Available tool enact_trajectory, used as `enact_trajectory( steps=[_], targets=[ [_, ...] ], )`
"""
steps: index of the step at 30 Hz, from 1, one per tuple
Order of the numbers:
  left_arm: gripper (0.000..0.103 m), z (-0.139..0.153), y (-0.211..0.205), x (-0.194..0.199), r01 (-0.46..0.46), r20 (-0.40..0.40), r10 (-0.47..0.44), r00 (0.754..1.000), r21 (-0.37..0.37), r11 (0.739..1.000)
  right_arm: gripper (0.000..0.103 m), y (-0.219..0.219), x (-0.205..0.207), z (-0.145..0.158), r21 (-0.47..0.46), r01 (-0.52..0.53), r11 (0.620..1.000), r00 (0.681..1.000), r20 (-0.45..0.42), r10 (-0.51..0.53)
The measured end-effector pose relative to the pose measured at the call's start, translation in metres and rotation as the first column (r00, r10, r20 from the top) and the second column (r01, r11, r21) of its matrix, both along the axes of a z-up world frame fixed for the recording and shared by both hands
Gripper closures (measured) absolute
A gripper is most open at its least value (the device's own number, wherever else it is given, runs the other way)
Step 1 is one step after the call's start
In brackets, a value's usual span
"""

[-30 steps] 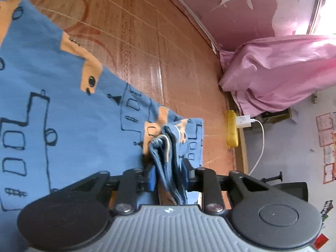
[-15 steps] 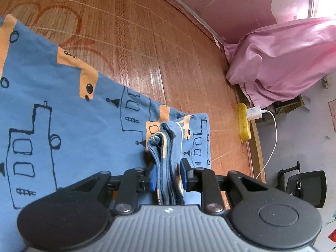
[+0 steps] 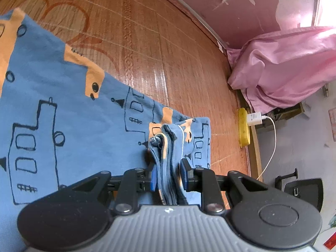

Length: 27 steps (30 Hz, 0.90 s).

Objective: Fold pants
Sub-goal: 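Hold the gathered pants edge closed in both grippers side by side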

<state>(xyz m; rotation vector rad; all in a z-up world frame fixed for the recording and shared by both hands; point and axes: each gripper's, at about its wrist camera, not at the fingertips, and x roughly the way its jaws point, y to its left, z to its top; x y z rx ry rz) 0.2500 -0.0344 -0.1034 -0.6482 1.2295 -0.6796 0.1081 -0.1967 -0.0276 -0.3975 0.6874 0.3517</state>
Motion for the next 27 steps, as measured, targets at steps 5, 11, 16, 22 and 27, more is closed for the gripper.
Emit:
enact_trajectory(
  steps=[5,11,16,22,27],
  targets=[
    [0.084,-0.001,0.002,-0.002,-0.009,0.021,0.009,1.0,0.017,1.0,0.081,0.001,0.004,-0.003,-0.003,0.0,1.0,1.0,-0.001,0.0],
    [0.094,0.015,-0.005,-0.012,0.004,0.117,-0.013,0.993,0.073,0.997,0.092,-0.002,0.002,-0.002,0.012,0.004,1.0,1.0,0.024,-0.005],
    [0.094,0.034,-0.011,-0.016,0.04,0.184,-0.059,0.981,0.108,0.993,0.092,0.001,-0.002,0.003,0.006,0.001,1.0,0.999,0.049,-0.002],
    [0.094,0.054,0.0,-0.02,0.064,0.23,-0.092,0.969,0.124,0.99,0.092,0.009,-0.009,0.016,0.011,-0.028,1.0,0.998,0.065,0.027],
    [0.094,0.069,0.026,-0.026,0.063,0.272,-0.092,0.958,0.114,0.991,0.092,0.026,-0.011,0.029,0.044,-0.08,0.996,0.995,0.071,0.076]
  ],
)
